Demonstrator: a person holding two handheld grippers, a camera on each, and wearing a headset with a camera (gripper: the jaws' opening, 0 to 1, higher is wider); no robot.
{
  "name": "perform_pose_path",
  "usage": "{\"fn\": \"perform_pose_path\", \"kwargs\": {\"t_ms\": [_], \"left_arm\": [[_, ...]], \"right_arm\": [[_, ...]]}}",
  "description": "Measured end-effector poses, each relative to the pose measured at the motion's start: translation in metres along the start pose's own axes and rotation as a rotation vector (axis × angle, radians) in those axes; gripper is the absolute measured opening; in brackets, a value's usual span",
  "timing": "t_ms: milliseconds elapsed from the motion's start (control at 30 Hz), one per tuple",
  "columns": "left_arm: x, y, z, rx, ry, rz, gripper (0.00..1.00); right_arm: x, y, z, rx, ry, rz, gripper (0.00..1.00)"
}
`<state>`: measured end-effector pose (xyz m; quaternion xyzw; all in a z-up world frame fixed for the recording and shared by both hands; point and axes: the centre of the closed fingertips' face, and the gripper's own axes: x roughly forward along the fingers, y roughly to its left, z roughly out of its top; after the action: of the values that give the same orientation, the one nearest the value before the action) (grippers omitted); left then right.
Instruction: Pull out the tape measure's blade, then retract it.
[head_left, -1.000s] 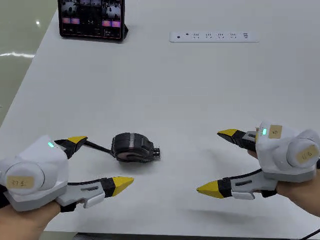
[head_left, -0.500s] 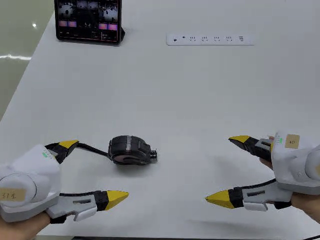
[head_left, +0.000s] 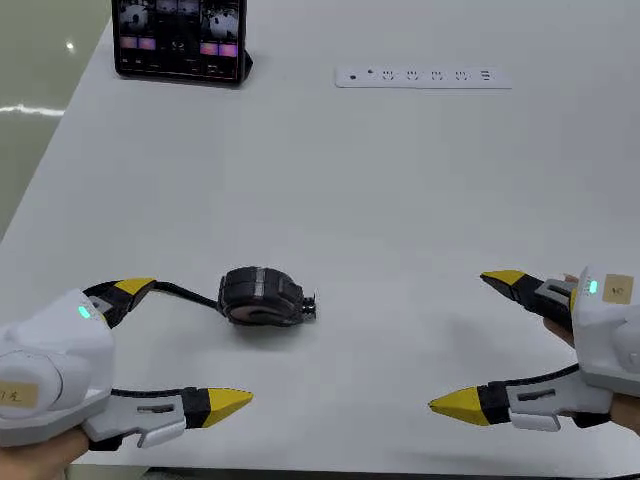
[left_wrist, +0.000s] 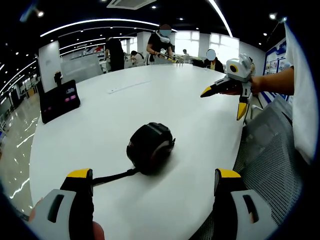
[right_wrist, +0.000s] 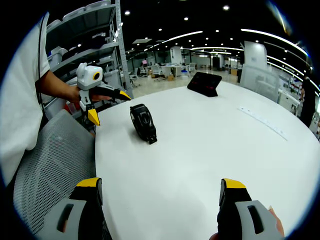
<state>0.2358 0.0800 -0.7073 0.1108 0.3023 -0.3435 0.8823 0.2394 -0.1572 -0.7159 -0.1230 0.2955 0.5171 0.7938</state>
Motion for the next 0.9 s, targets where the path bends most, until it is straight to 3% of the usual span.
{"fn": "perform_pose_path", "kwargs": {"t_ms": [567, 600, 667, 900], "left_arm": [[-0.008, 0.001, -0.004, -0.016, 0.009, -0.015, 0.99], [-0.009, -0.003, -0.005, -0.033, 0.011, -0.035, 0.99], [-0.01, 0.001, -0.004, 0.001, 0.009, -0.011, 0.99], [-0.012, -0.003, -0.009, -0.007, 0.02, -0.029, 0.99]], "right_arm": [[-0.018, -0.004, -0.01, 0.015, 0.014, -0.019, 0.96], [-0.019, -0.004, -0.01, 0.016, 0.014, -0.02, 0.97], [-0.021, -0.005, -0.011, 0.016, 0.016, -0.022, 0.97], [-0.025, -0.002, -0.017, 0.018, 0.033, -0.025, 0.97]]}}
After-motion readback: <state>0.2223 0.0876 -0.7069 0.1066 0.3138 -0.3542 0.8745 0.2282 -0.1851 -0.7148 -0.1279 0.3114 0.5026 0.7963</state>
